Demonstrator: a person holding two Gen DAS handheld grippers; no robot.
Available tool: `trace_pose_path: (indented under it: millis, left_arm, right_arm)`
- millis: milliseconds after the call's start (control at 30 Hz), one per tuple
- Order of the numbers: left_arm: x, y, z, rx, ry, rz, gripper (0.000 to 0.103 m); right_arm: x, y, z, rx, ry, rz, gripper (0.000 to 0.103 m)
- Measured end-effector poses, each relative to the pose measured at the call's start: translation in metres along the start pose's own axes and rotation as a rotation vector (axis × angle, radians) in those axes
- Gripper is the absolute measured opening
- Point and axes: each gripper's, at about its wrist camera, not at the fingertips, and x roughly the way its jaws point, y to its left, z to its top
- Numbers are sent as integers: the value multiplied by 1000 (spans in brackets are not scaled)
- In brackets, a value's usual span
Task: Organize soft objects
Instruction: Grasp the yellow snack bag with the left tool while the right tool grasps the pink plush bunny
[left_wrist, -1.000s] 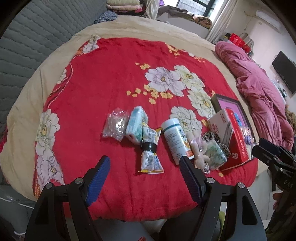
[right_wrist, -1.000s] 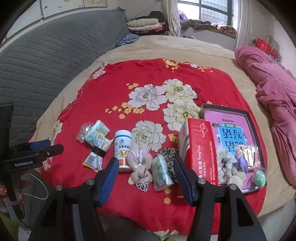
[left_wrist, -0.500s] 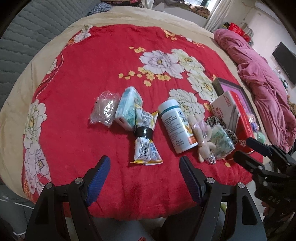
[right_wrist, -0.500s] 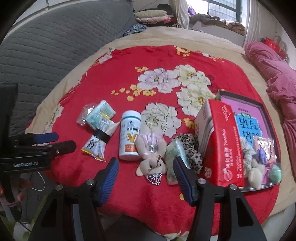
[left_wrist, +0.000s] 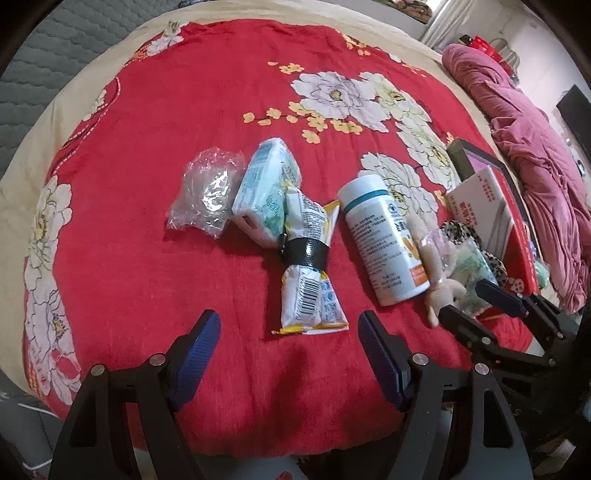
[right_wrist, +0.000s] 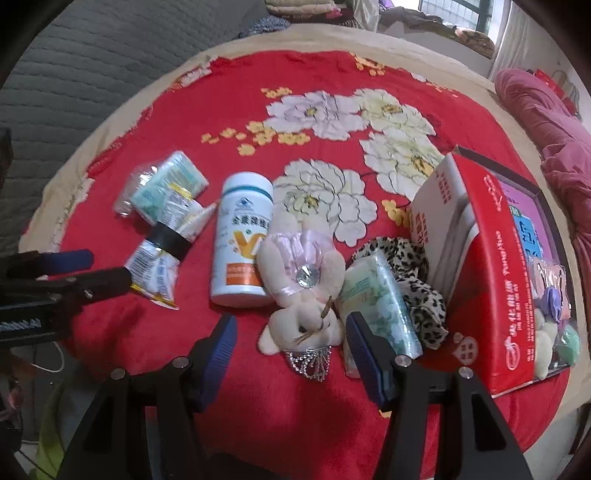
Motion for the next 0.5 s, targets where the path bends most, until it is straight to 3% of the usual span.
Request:
trace_pose_path:
  millis: [500]
  left_arm:
    - [26, -1, 11, -12, 33, -2, 78]
  right_arm:
    - [37, -5, 0, 83, 69, 4, 60]
